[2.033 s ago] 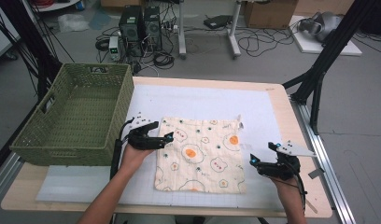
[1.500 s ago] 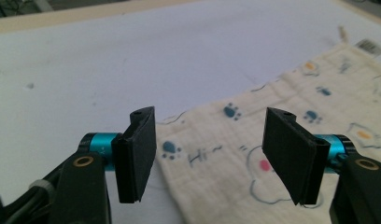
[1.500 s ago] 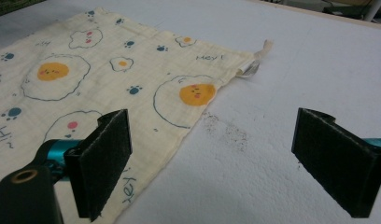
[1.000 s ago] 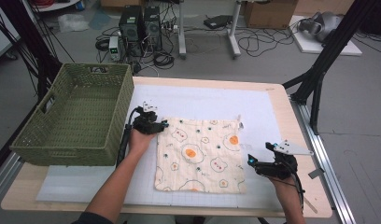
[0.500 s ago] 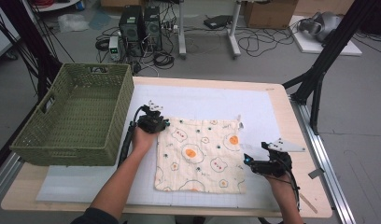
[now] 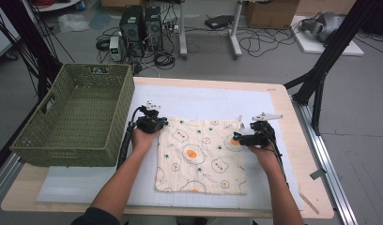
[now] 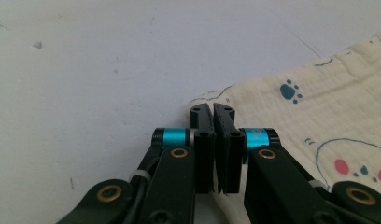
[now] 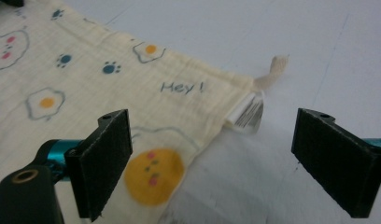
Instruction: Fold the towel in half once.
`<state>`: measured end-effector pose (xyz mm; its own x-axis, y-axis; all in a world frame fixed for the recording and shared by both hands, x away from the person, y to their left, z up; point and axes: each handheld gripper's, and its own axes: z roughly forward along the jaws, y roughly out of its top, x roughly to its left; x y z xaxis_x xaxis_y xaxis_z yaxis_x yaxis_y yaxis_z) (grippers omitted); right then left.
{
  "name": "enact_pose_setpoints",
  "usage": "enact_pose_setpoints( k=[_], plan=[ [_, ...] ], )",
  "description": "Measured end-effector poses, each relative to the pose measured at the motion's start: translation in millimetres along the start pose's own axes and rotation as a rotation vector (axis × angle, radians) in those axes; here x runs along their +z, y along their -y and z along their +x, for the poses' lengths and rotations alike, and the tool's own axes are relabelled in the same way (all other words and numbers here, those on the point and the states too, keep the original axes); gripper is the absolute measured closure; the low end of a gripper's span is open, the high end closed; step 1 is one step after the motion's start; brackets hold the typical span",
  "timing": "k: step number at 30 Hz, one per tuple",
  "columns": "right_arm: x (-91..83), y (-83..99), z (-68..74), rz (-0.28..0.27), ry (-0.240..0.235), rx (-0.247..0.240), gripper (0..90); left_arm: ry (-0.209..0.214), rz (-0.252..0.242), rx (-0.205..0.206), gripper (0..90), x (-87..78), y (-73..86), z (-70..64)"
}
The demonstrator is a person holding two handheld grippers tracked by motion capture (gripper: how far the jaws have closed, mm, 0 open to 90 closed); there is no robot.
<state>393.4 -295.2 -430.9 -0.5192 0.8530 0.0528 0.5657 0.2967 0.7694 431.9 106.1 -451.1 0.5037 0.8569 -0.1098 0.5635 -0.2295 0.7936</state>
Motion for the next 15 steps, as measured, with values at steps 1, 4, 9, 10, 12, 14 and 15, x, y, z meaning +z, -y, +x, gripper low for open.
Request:
enact_pose_setpoints(
  k=[1,4,9,10,12,14,15],
  plan=[
    [5.8,-3.2,-2.1,0.021,0.011,0.007,14.6,-0.001,-0.004,-0.008,86.4,0.1,0.3,-0.2],
    [21.5,-9.9,-9.2,0.049,0.027,0.045,21.8,-0.006,-0.001,-0.004,86.4,-1.4,1.0,0.5],
    [37.3,-14.9,-8.1,0.079,0.027,0.010,42.1,-0.016,0.000,0.029,86.4,-2.2,1.4,-1.2],
    [39.8,-14.8,-7.3,0.085,0.032,0.004,43.3,-0.016,-0.001,0.030,86.4,-2.0,1.5,-1.3],
    [40.2,-15.1,-7.2,0.071,0.018,-0.002,58.6,-0.014,-0.003,0.031,86.4,-2.1,1.6,-1.2],
    [39.9,-14.8,-6.6,0.065,0.000,0.006,74.9,-0.031,0.001,0.062,86.5,-2.8,1.4,-1.6],
    [40.2,-15.1,-5.9,0.063,-0.002,0.003,81.0,-0.035,-0.002,0.069,86.7,-3.4,1.4,-1.2]
  ],
)
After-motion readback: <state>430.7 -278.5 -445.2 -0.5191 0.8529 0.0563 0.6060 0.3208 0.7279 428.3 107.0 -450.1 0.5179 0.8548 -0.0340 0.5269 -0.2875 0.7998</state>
